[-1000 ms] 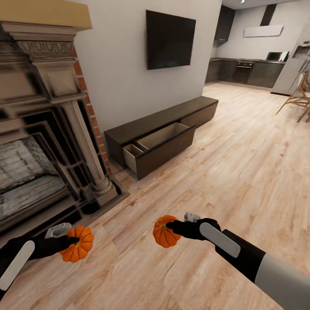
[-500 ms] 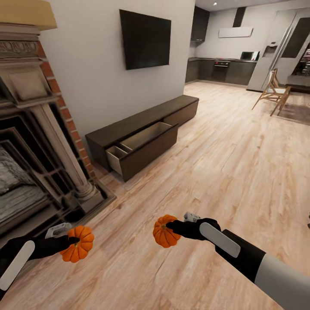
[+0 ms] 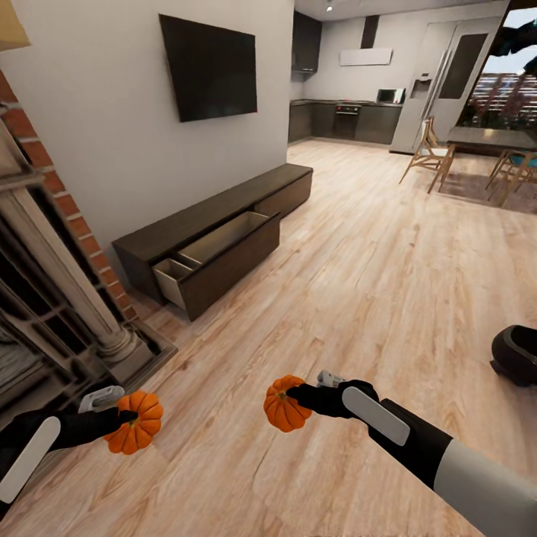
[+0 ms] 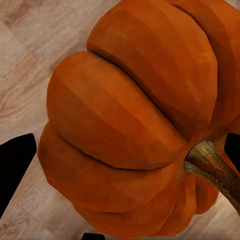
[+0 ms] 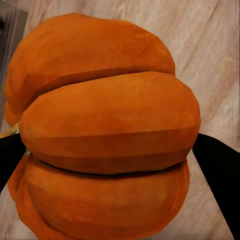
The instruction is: Place each of the two pumpkins and all three candles from the living room inside a cabinet in the living room (use any cabinet), then make sure every cabinet is closed, and position the cauldron so it is next to a table in the living room.
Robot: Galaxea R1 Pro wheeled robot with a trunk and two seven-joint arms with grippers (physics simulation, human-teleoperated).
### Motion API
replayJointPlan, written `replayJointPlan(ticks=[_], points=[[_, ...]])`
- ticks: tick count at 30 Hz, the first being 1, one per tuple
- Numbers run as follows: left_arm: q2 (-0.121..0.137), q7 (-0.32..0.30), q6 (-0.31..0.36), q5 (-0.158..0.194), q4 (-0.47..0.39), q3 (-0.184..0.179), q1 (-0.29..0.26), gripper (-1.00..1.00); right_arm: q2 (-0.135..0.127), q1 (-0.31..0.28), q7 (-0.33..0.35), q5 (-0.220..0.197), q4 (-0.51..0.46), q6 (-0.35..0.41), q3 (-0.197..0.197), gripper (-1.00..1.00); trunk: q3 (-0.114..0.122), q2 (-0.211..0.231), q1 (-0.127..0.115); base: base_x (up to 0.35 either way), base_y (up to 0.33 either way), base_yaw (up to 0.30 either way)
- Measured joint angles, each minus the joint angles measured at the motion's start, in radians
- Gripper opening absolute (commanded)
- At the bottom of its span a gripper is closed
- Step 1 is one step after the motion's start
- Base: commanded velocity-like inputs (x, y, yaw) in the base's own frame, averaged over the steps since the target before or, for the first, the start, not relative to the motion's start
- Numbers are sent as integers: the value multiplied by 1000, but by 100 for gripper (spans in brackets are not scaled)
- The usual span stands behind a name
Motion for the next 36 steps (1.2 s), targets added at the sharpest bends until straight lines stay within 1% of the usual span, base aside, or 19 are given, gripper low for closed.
replayJointPlan(ticks=[5,8,12,36], points=[[-1,0,0,0,0,-3,0,-100,1,0,1,-1,4,-3,1,-100,0,0,0,0,0,-249],[-2,0,2,5,0,-25,0,-100,2,0,0,-1,6,-5,1,-100,0,0,0,0,0,-249],[-2,-1,2,3,-1,-36,0,-100,2,0,1,0,6,-6,0,-100,0,0,0,0,0,-249],[-2,-1,2,1,-1,-37,0,-100,5,0,3,-2,35,-23,0,-100,0,0,0,0,0,-254]])
